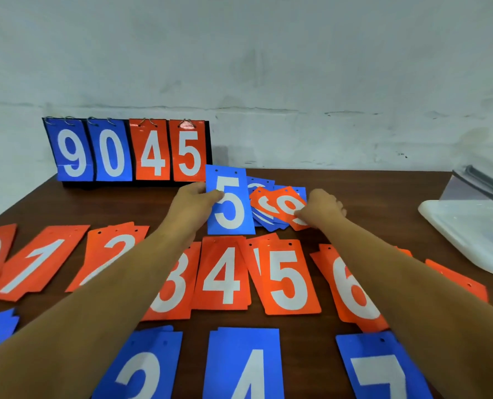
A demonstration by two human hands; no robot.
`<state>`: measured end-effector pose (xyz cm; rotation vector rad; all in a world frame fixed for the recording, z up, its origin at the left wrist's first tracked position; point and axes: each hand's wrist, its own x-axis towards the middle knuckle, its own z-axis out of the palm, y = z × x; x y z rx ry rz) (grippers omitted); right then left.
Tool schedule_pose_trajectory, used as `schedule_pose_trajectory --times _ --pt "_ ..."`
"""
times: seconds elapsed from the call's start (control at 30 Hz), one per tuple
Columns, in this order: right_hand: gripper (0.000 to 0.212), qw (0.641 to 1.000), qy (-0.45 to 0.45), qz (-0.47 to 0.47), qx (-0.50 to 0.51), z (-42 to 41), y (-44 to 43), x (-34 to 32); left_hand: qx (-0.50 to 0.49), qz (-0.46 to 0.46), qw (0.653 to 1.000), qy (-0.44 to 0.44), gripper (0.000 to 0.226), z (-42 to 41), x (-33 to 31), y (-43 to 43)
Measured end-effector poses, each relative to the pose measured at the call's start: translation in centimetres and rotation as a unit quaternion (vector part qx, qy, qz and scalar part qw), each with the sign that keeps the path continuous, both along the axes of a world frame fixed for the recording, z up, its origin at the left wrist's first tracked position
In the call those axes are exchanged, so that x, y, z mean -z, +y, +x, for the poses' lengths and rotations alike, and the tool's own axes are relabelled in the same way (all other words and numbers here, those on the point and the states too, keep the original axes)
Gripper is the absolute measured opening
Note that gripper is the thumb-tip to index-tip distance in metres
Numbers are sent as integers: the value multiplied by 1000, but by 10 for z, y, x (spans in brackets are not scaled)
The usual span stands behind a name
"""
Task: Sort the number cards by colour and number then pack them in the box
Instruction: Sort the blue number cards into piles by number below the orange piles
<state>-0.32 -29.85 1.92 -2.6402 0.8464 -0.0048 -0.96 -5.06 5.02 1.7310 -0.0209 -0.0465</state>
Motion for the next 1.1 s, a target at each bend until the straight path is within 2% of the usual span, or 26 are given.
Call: schedule_pose_trajectory --times 0.13,0.3,0.37,0.43,0.5,0.57,0.67,0.73,0.87,0.97,1.1 --pt "59 997 9 69 15 10 0 -6 10 10 1000 6 21 -13 6 3" --pt "41 974 -142 170 55 -8 -6 -4 1 3 1000 13 24 -21 6 7" --pt "37 943 -222 238 67 -26 -5 -17 1 -6 1000 17 22 -25 3 7" --pt "34 897 -296 324 54 -51 2 -38 2 -22 1000 22 22 -33 -3 4" --pt "33 848 -322 421 15 -82 12 -59 11 -34 999 27 21 -45 -10 -2" --pt "32 824 -304 476 -27 -115 21 -73 30 -60 997 28 14 -62 -17 -11" --pt "20 855 -258 448 -42 -164 30 -79 68 -117 990 45 14 -98 -28 -30" --pt "15 880 -261 396 -26 -193 33 -76 108 -161 979 63 15 -124 -30 -43" --pt "6 901 -263 345 -11 -240 25 -59 180 -89 980 18 21 -167 -16 -68" --pt "17 899 -257 356 7 -266 13 -47 183 -68 981 10 25 -191 -9 -82" --pt "15 913 -275 300 30 -288 -27 -47 166 -60 984 17 28 -206 -5 -98"
